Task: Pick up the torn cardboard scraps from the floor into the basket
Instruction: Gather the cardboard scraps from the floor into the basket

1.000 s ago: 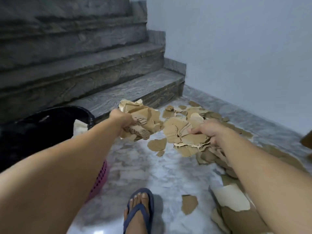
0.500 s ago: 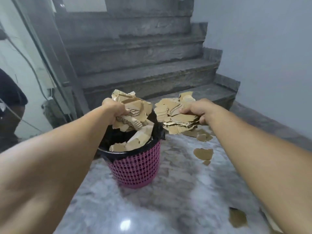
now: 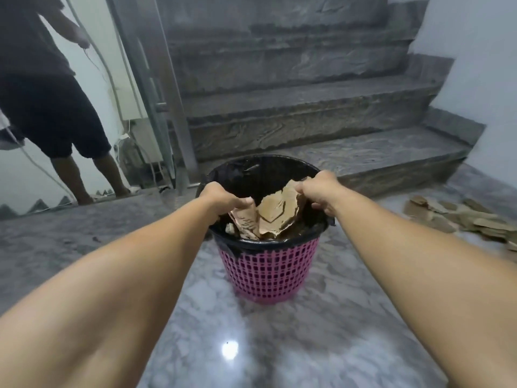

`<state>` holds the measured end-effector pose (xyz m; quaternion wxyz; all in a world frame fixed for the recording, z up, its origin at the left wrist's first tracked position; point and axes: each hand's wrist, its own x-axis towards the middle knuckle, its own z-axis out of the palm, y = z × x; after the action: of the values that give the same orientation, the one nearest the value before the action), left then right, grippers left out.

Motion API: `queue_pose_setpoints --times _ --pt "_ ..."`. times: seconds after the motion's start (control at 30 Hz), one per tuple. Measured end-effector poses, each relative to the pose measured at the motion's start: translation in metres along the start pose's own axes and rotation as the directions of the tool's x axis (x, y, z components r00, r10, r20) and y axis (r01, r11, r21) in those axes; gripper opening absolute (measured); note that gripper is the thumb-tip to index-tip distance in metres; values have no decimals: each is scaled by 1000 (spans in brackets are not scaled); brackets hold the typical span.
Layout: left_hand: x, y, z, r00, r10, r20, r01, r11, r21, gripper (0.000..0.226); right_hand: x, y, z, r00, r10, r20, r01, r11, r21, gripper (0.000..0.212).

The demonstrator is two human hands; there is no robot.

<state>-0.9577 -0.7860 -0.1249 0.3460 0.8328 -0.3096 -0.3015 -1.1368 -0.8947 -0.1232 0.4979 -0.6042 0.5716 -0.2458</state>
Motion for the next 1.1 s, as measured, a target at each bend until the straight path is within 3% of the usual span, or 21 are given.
queue_pose_setpoints --times 0.1,0.2,0.4,0.5,0.57,0.87,1.0,1.1 --pt "0 -6 3 1000 28 -1 -27 991 129 68 2 9 -9 999 18 -46 -17 1000 24 21" --pt "-8 7 6 998 65 28 -68 984 164 68 -7 12 -35 998 46 -40 -42 995 96 4" --pt "-49 65 41 972 195 131 -214 964 157 34 -43 31 -120 997 60 -44 -60 998 9 6" --pt "-74 95 76 940 265 215 -300 941 153 29 -55 57 -168 993 107 -45 -109 994 -30 9" --pt "-87 111 106 919 279 279 -337 923 185 37 -64 83 -198 987 151 -47 -155 985 -78 10" --pt "-145 121 277 750 228 621 -532 766 362 40 -117 230 -312 895 426 -135 -440 892 -102 17" --pt "-163 100 353 669 140 730 -577 717 391 48 -146 303 -345 809 553 -199 -574 816 -69 11" --pt "-178 85 399 606 77 792 -605 691 396 40 -167 355 -363 739 641 -207 -661 749 -42 13"
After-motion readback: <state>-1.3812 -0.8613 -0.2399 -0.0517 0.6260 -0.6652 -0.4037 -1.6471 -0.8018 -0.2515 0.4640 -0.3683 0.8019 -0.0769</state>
